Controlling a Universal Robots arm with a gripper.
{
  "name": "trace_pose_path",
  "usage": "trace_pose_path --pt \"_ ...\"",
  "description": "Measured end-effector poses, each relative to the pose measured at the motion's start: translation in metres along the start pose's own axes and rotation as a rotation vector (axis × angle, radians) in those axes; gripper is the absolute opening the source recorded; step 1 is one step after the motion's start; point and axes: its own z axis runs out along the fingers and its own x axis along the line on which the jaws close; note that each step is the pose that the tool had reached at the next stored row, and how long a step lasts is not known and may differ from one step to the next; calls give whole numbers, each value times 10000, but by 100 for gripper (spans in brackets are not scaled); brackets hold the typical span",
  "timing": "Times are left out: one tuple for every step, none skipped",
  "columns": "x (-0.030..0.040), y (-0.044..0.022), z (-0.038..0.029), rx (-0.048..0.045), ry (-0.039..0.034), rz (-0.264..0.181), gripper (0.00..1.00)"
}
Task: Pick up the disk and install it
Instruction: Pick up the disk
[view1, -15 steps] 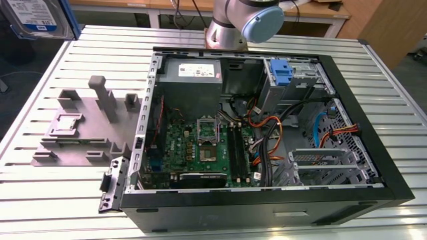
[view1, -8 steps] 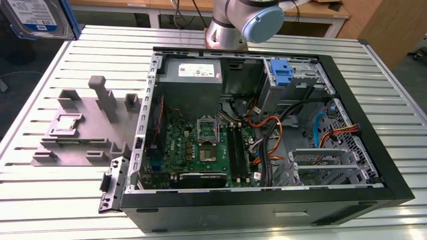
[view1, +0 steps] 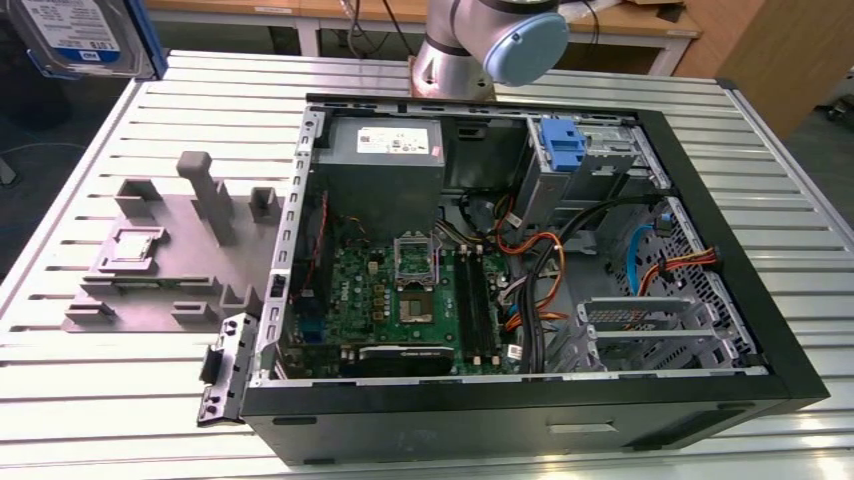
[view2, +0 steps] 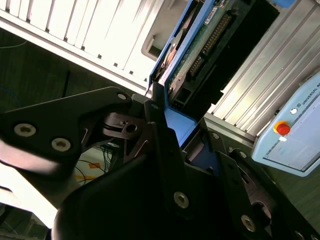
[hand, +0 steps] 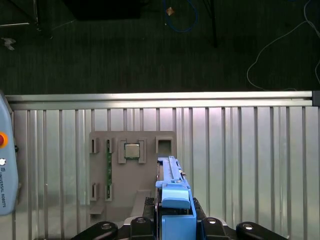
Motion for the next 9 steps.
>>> trace_pose_path --pt "0 -8 1 1 0 0 37" --pt "0 -16 1 1 0 0 37" --pt "-1 -25 0 0 0 0 37" --pt "-1 -33 0 0 0 0 37" --pt "-1 -42 1 0 0 0 37" --pt "-1 -52 1 1 0 0 37" --pt "-2 -62 1 1 0 0 37" --pt "-2 -71 1 0 0 0 37" --pt "-2 -81 1 0 0 0 37"
